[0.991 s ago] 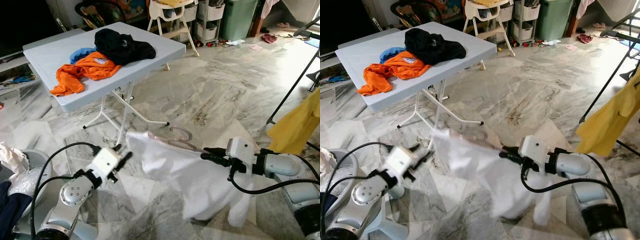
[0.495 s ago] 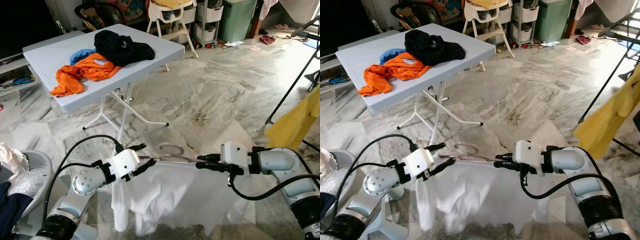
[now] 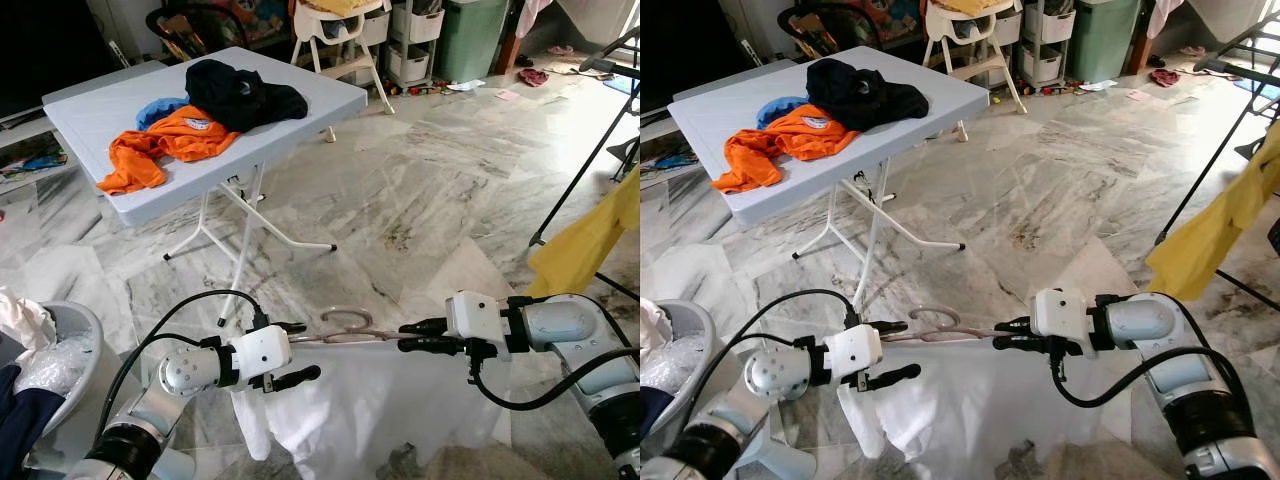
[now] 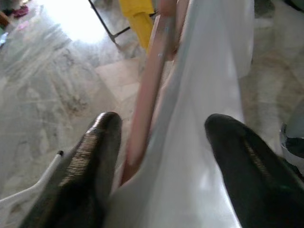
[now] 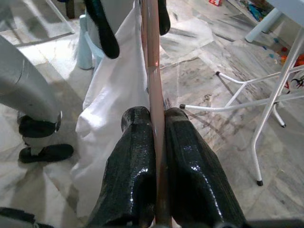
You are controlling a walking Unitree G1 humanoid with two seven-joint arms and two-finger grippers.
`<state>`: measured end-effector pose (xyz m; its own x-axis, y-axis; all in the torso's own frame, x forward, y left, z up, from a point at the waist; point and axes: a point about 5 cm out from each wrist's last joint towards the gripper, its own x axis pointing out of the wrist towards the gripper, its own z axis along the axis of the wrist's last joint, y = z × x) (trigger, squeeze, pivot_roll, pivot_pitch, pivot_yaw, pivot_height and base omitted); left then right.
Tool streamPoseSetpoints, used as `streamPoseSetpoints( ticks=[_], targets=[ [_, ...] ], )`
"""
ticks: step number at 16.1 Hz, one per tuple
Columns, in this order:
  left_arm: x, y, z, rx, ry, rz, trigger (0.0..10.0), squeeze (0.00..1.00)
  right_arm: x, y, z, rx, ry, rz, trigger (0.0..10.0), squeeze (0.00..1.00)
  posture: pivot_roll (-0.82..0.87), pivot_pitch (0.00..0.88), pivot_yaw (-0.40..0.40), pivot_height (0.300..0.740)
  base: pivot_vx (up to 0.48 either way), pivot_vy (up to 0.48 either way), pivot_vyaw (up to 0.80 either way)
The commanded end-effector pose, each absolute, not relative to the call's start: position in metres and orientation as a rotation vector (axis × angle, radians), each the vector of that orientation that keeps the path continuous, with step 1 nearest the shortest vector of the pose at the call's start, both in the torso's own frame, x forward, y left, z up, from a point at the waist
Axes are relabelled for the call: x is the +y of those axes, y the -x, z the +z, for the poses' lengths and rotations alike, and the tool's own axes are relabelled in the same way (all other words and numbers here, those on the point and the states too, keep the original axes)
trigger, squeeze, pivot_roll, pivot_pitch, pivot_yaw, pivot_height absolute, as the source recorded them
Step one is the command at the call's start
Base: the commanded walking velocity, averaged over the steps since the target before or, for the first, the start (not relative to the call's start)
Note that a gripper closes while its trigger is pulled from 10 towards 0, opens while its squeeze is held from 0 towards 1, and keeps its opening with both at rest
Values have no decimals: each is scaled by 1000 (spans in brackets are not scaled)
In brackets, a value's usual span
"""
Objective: Hang hanger
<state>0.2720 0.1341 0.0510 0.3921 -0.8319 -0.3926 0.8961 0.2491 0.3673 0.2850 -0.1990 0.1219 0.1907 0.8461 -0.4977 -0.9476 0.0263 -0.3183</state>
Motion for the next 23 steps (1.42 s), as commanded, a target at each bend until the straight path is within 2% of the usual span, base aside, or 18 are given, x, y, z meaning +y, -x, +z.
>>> streamPoseSetpoints(
  ticks=[1,9,17,19,23],
  targets=[
    [145,-274,50,165,-579,-1168,0,0,-198,-287,133,124,688,1406,10000,0,-137,2,97,740,0,0,0],
    [150,-266,39,241,-496,-1256,0,0,-198,-288,133,112,679,1397,10000,0,-133,9,88,740,0,0,0],
    [150,-265,37,280,-505,-1300,0,0,-194,-288,132,90,664,1378,10000,0,-130,13,92,740,0,0,0],
    [151,-281,48,196,-590,-1190,0,0,-192,-293,136,40,662,1324,10000,0,-129,19,91,740,0,0,0],
    [153,-300,64,122,-613,-1065,0,0,-191,-300,142,-29,668,1232,10000,0,-130,34,91,740,0,0,0]
  ],
)
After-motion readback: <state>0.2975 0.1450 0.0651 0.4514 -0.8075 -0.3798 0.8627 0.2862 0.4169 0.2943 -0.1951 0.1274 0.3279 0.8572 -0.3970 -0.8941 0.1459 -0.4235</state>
